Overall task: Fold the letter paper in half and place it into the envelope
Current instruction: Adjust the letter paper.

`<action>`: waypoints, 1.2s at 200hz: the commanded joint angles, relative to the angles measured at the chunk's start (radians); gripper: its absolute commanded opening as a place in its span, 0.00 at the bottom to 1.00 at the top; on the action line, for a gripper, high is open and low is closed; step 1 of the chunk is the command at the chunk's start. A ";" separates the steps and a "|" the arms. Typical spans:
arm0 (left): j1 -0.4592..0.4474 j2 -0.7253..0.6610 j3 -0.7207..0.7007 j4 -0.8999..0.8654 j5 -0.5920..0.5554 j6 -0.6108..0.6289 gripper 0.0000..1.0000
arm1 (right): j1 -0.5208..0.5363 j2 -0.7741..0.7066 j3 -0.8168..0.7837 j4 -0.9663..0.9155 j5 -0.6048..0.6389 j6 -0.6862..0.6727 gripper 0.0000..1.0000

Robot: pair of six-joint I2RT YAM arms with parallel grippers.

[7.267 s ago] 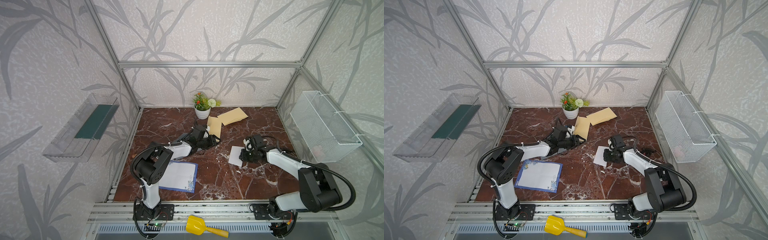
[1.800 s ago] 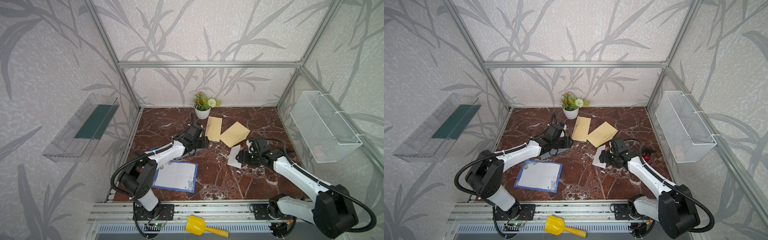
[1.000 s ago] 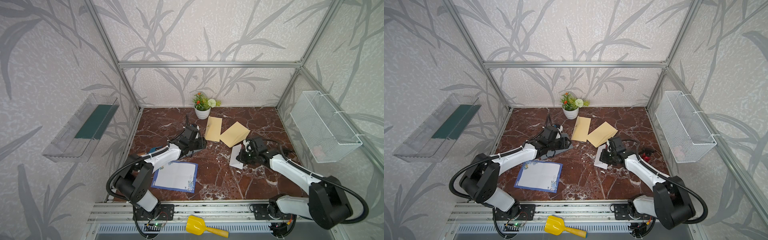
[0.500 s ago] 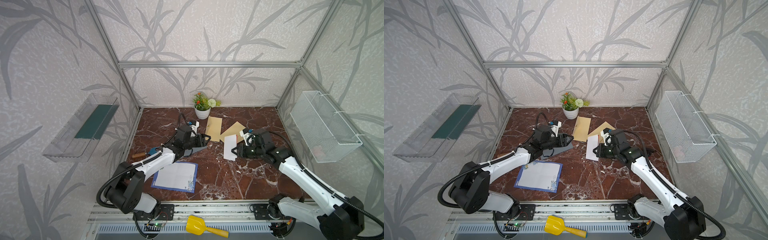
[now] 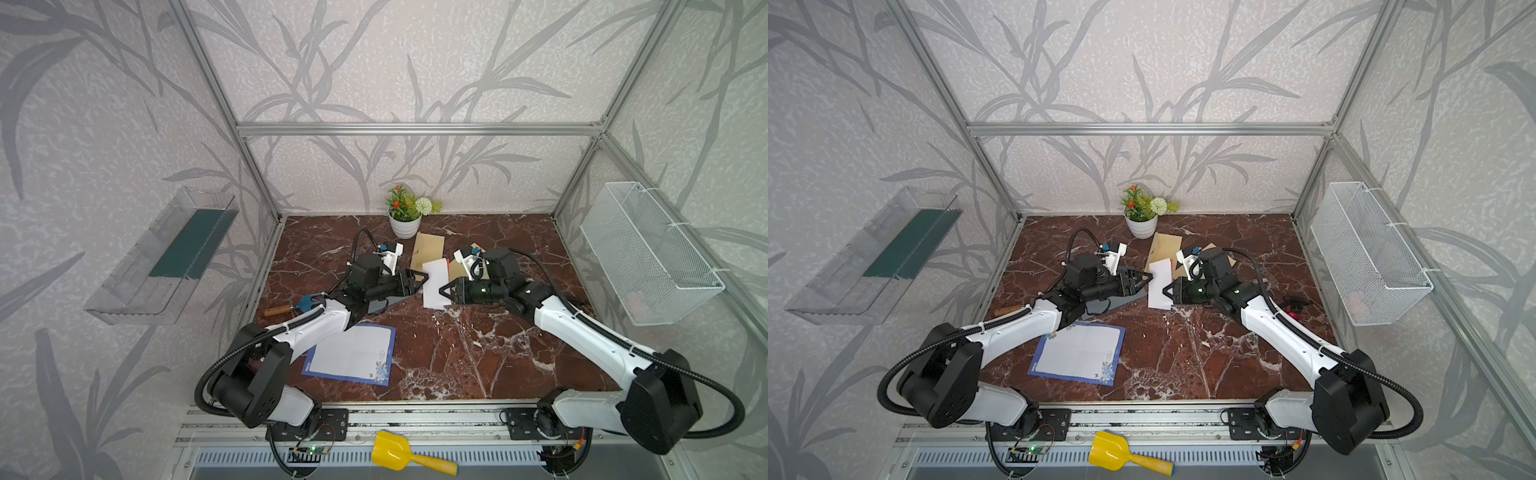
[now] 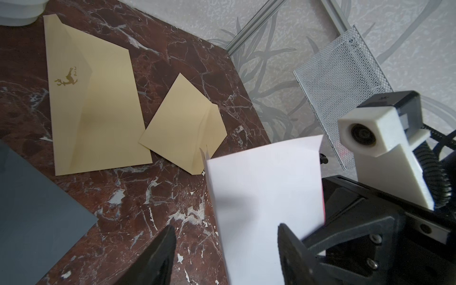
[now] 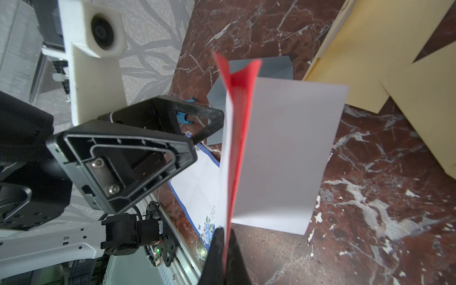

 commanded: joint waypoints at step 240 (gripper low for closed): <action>0.013 -0.058 -0.003 0.094 0.122 -0.058 0.17 | -0.029 0.108 -0.068 0.290 -0.096 0.134 0.23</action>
